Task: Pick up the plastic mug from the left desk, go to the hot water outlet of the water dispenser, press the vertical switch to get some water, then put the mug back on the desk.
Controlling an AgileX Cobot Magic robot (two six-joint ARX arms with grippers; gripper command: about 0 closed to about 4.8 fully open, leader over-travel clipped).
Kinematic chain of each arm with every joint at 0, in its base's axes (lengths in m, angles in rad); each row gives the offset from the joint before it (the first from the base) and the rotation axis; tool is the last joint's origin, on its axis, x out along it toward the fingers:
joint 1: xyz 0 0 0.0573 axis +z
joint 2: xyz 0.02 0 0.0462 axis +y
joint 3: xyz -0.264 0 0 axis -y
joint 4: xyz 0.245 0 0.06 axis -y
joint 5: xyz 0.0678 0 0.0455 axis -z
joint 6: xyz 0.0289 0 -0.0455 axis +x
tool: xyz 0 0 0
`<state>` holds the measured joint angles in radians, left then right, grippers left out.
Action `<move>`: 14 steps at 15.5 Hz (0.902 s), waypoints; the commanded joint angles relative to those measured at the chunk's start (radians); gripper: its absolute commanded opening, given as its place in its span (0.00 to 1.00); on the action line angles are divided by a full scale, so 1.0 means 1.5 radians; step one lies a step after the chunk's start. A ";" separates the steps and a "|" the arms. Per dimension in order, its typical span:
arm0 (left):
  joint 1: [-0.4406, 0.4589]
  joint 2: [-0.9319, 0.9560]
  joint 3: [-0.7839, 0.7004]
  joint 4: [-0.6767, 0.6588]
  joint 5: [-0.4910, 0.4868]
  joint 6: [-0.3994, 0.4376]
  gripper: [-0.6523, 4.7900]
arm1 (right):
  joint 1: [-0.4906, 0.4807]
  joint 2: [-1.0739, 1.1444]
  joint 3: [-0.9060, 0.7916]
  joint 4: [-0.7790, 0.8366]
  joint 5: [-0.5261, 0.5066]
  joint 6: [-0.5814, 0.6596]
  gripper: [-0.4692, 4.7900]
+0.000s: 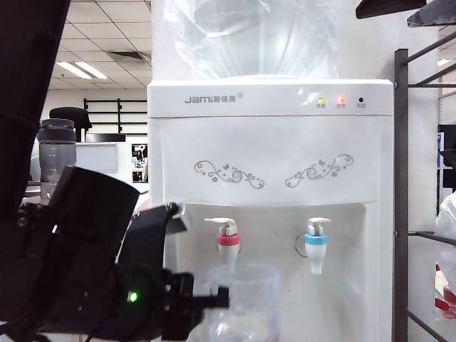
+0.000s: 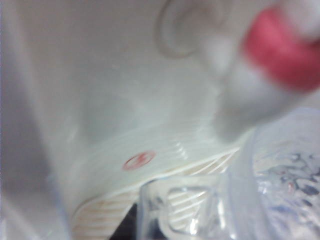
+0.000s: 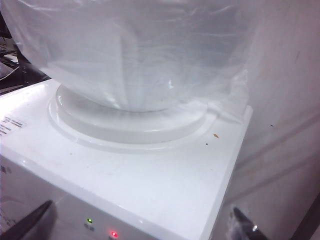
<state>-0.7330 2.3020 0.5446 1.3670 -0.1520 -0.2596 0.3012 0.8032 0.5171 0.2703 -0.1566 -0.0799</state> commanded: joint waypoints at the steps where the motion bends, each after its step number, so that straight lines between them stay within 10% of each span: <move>1: -0.001 -0.005 0.003 -0.053 0.006 -0.002 0.11 | 0.000 -0.001 0.004 0.007 0.001 -0.002 1.00; 14: 0.040 -0.006 0.007 0.057 -0.084 -0.003 0.11 | 0.000 -0.001 0.004 0.007 0.001 -0.002 1.00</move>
<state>-0.6815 2.3081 0.5381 1.3113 -0.2493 -0.2600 0.3012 0.8032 0.5171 0.2703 -0.1562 -0.0799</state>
